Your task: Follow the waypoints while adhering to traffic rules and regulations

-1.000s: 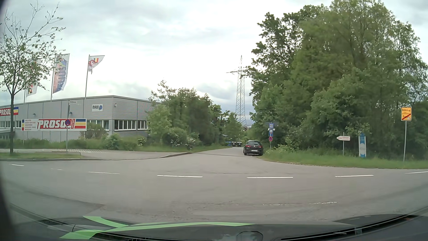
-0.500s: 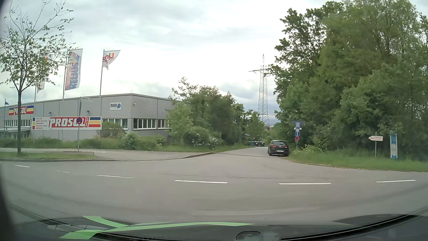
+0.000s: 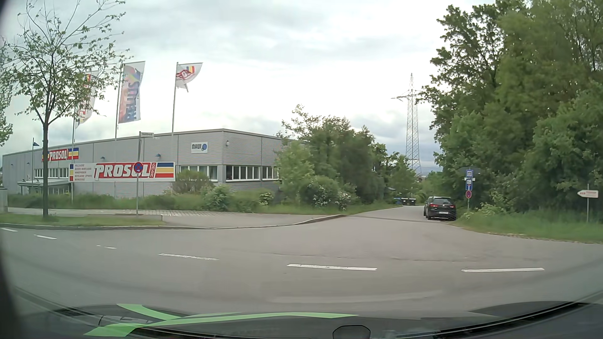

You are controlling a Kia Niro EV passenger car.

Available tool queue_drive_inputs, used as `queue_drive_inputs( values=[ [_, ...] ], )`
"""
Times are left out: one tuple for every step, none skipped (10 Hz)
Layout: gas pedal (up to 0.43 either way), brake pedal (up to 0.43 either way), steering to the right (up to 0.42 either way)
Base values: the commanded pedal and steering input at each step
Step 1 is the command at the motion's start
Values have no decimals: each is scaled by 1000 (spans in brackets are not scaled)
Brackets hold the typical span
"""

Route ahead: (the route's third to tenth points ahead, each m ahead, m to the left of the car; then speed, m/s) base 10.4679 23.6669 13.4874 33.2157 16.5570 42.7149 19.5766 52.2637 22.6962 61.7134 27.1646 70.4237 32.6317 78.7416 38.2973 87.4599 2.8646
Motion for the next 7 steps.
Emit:
queue_drive_inputs(
  values=[
    [0, 0, -399],
    [0, 0, -408],
    [0, 0, -410],
    [0, 0, -413],
    [0, 0, -425],
    [0, 0, -438],
    [0, 0, -446]
  ],
)
